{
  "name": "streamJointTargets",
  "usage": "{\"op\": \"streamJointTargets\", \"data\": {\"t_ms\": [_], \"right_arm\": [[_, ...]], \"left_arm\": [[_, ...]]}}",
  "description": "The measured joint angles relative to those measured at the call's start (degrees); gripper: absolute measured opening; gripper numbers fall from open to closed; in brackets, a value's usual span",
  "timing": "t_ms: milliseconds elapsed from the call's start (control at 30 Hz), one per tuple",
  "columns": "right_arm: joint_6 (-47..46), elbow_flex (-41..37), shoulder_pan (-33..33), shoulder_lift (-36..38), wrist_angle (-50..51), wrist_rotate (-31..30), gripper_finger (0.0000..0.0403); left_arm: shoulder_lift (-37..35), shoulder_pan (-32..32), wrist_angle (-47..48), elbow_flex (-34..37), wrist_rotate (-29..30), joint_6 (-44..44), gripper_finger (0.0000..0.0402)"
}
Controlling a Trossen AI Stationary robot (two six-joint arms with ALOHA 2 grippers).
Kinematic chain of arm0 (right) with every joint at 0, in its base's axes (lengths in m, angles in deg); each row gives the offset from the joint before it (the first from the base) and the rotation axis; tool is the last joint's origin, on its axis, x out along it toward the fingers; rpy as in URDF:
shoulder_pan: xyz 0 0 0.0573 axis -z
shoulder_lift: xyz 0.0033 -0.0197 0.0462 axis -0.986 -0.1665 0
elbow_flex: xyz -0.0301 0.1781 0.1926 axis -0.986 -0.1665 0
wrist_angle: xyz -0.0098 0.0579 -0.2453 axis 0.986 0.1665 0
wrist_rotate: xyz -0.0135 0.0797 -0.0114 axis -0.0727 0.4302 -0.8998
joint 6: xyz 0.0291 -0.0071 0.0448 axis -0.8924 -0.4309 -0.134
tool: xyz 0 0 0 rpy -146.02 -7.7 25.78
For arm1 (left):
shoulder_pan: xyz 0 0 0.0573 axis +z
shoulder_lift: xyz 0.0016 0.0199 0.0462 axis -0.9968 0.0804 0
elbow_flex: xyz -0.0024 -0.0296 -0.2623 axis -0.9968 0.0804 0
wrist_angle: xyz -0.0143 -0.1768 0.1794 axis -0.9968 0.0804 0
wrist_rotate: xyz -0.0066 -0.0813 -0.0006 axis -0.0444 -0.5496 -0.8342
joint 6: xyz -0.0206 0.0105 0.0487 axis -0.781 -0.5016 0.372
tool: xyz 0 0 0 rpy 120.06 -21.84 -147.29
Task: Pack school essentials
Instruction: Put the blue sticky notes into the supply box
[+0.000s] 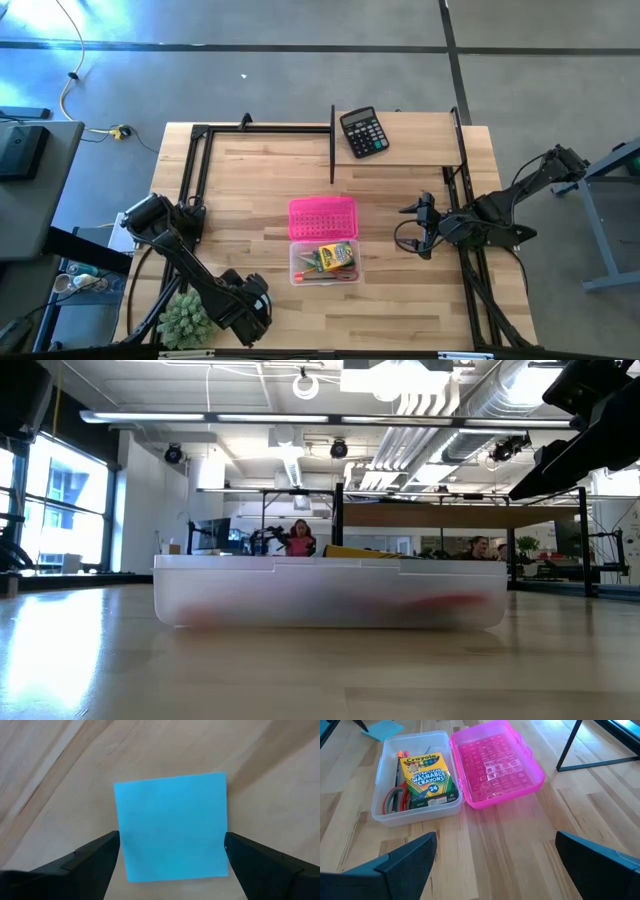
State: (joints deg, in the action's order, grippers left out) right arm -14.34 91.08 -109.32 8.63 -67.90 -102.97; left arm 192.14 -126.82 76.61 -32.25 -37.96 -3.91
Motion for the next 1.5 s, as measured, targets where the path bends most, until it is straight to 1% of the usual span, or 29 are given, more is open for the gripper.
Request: {"op": "streamJointTargets", "data": {"t_ms": [367, 600, 767, 1000, 1100, 1233, 1500], "right_arm": [[0.0, 0.0, 0.0, 0.0, 0.0, 0.1, 0.0398], [0.0, 0.0, 0.0, 0.0, 0.0, 0.1, 0.0398], [0.0, 0.0, 0.0, 0.0, 0.0, 0.1, 0.0398], [0.0, 0.0, 0.0, 0.0, 0.0, 0.5, 0.0398], [0.0, 0.0, 0.0, 0.0, 0.0, 0.4, 0.0398], [0.0, 0.0, 0.0, 0.0, 0.0, 0.4, 0.0398], [0.0, 0.0, 0.0, 0.0, 0.0, 0.3, 0.0398]], "left_arm": [[1.9, 0.1, -1.4, -0.2, -0.7, 0.6, 0.035], [1.9, 0.1, -0.8, -0.3, 0.0, 1.7, 0.0349], [2.2, 0.1, 3.3, -1.7, 0.1, 1.4, 0.0349], [2.2, 0.0, 1.7, -1.7, 0.1, 0.1, 0.035], [2.2, 0.0, 1.7, -1.7, 0.1, 0.0, 0.0361], [2.2, 0.0, 1.7, -1.8, -0.4, 0.4, 0.0393], [2.2, 0.0, 1.7, -1.8, -0.4, 0.7, 0.04]]}}
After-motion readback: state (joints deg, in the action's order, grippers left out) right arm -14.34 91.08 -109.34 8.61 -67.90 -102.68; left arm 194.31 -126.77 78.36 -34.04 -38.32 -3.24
